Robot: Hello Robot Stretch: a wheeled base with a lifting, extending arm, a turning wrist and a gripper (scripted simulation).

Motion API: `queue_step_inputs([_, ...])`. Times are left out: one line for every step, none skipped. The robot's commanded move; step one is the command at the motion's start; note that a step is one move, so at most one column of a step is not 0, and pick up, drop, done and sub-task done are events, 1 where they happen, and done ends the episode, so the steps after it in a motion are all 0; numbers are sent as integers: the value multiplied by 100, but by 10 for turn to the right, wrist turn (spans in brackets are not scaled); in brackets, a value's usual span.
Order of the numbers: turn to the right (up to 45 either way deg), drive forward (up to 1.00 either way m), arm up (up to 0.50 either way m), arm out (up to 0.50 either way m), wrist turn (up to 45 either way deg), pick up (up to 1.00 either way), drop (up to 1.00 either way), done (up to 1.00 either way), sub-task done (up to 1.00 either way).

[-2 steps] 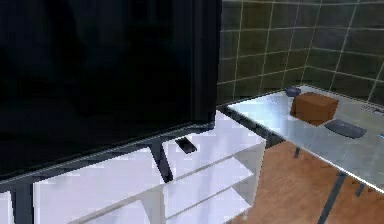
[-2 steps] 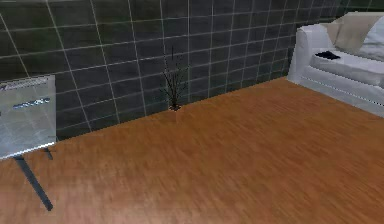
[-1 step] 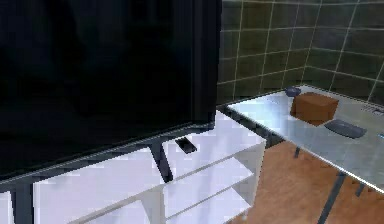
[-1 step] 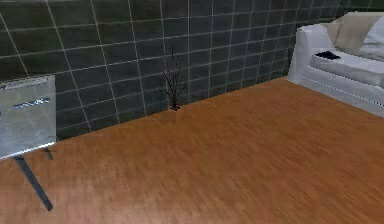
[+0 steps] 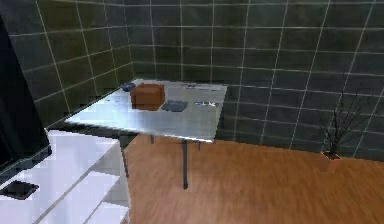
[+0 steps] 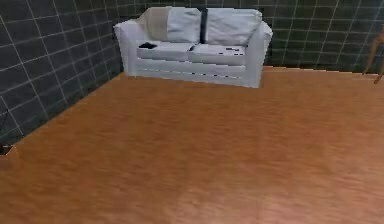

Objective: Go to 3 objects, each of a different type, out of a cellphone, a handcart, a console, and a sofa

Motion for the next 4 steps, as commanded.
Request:
queue_step_inputs([450,0,0,0,0,0,0,0,0])
queue_step_inputs([450,0,0,0,0,0,0,0,0])
queue_step_inputs([180,0,0,0,0,0,0,0,0])
queue_step_inputs([0,100,0,0,0,0,0,0,0])
